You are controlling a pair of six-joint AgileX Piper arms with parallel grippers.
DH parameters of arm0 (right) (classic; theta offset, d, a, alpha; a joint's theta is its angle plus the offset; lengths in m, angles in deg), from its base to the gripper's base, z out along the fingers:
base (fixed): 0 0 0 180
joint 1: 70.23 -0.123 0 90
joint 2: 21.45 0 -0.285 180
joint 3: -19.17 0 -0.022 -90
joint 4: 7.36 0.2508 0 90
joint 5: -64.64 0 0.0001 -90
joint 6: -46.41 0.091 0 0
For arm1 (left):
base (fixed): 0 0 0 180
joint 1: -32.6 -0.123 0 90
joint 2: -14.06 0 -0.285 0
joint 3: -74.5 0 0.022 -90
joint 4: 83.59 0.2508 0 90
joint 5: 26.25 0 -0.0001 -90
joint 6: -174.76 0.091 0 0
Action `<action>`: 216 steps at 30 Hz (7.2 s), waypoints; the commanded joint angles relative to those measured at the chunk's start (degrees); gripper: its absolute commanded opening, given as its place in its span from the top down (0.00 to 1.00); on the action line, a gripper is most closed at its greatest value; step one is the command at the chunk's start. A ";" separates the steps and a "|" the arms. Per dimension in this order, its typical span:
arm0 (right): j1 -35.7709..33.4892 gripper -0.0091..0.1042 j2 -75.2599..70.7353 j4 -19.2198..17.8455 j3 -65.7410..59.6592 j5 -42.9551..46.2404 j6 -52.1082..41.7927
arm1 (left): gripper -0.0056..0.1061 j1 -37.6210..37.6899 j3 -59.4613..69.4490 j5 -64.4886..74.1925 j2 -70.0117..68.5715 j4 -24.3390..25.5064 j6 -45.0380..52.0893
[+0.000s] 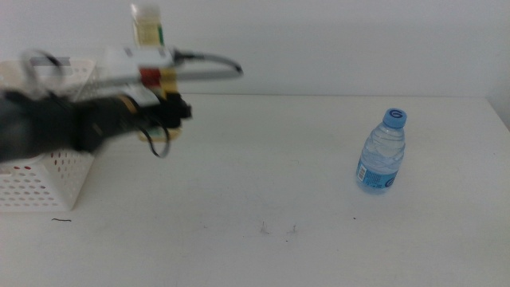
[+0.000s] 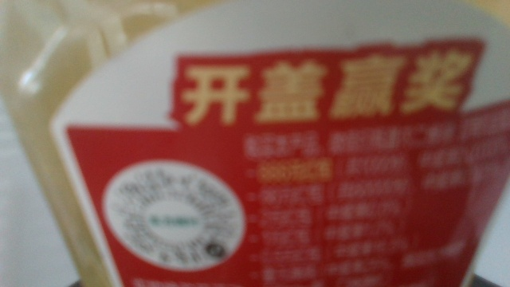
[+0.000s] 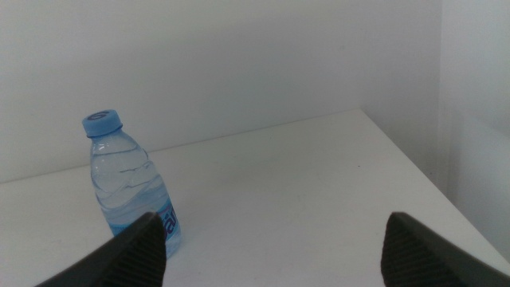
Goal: Use arms to grab the bottles and put them into the dustbin to the left of the table.
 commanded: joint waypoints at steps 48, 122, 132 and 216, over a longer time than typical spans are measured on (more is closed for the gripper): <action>0.31 0.12 -0.27 -0.54 -0.18 0.56 -0.33 | 0.12 -29.55 -37.99 70.11 12.58 -5.50 33.45; -5.94 0.12 60.65 -19.98 7.76 48.39 -2.23 | 0.11 6.35 -10.20 60.06 -57.45 -9.10 19.33; -5.94 0.12 81.15 -18.35 8.98 71.25 -3.55 | 0.11 6.35 -10.20 59.77 -57.45 -8.92 19.53; -43.34 0.22 57.85 -5.88 72.73 -33.99 -7.98 | 0.11 6.35 -10.20 59.77 -57.45 -9.34 19.33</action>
